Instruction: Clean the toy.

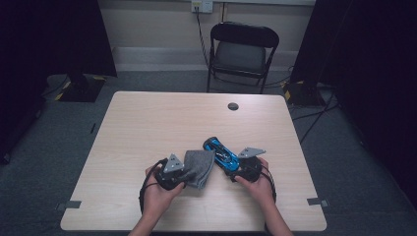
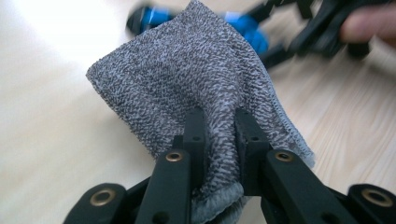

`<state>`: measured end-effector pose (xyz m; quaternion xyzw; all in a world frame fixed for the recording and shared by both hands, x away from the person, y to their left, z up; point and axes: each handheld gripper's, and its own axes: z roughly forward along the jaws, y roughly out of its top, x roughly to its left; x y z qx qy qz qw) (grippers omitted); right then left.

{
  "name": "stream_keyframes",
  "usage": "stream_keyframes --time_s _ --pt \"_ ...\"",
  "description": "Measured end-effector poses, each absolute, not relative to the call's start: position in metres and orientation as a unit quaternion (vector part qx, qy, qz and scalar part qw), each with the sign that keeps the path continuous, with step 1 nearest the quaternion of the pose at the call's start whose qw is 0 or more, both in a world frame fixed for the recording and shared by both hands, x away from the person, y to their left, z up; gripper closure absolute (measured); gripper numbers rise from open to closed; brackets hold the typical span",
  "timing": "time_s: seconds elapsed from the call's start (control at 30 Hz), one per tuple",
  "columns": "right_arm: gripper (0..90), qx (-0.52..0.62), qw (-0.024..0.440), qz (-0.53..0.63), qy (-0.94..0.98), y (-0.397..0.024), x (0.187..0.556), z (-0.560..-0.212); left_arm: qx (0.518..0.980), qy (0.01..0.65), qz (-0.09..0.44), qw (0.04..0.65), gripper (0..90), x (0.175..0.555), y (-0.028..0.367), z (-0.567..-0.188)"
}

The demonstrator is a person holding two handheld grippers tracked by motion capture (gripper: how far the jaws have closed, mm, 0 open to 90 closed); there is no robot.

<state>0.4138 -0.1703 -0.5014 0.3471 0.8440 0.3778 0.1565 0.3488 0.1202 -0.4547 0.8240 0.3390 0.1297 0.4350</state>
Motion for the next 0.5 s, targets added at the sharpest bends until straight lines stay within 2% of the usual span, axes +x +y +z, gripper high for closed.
stream_keyframes --time_s 0.07,0.27,0.5 --pt "22.8 0.347 0.157 0.378 0.844 -0.17 0.414 -0.501 0.829 0.316 0.141 0.439 77.2 0.358 0.109 -0.441" --pt "23.0 0.349 0.159 0.378 0.843 -0.17 0.413 -0.501 0.84 0.295 0.143 0.433 77.2 0.374 0.09 -0.434" --pt "23.0 0.35 0.158 0.377 0.843 -0.17 0.413 -0.501 0.861 0.264 0.117 0.418 77.2 0.391 0.06 -0.437"
